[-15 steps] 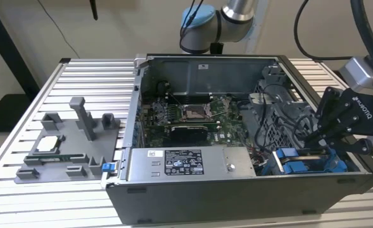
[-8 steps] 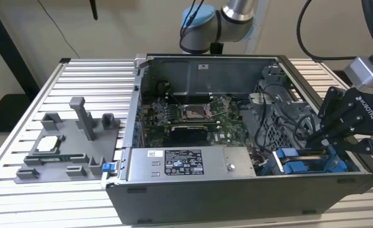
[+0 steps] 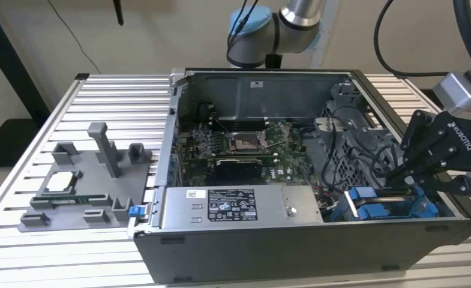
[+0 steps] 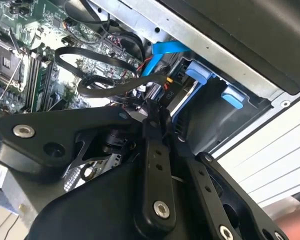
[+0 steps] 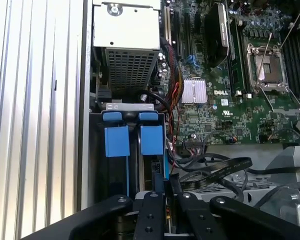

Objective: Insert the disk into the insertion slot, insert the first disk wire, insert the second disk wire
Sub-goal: 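Insert the second disk wire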

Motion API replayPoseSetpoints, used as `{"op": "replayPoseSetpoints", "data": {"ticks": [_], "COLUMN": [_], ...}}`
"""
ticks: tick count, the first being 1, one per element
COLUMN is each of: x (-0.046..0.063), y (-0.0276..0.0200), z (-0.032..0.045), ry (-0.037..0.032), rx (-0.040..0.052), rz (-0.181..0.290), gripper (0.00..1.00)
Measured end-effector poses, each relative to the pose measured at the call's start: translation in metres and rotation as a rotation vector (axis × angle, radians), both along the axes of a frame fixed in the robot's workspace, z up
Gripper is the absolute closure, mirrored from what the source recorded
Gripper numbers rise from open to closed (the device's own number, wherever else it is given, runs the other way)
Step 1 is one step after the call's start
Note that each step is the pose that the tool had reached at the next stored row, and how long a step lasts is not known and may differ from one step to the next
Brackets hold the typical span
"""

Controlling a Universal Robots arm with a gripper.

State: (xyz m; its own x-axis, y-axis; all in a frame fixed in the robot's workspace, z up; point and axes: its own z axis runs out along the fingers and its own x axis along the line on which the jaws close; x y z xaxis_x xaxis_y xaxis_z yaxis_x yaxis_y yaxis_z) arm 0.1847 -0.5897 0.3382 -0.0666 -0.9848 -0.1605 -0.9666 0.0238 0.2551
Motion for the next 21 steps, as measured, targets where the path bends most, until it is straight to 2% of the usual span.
{"op": "replayPoseSetpoints", "data": {"ticks": [5,14,21], "x": [-0.0010,-0.0011,-0.0011], "y": [-0.0004,-0.0048,-0.0046], "z": [-0.0001,-0.0005,-0.0023], "ry": [0.0007,0.0007,-0.0009], "rx": [-0.0002,-0.0002,-0.0002], "rz": [0.000,0.000,0.000], "gripper": [1.00,1.00,1.00]}}
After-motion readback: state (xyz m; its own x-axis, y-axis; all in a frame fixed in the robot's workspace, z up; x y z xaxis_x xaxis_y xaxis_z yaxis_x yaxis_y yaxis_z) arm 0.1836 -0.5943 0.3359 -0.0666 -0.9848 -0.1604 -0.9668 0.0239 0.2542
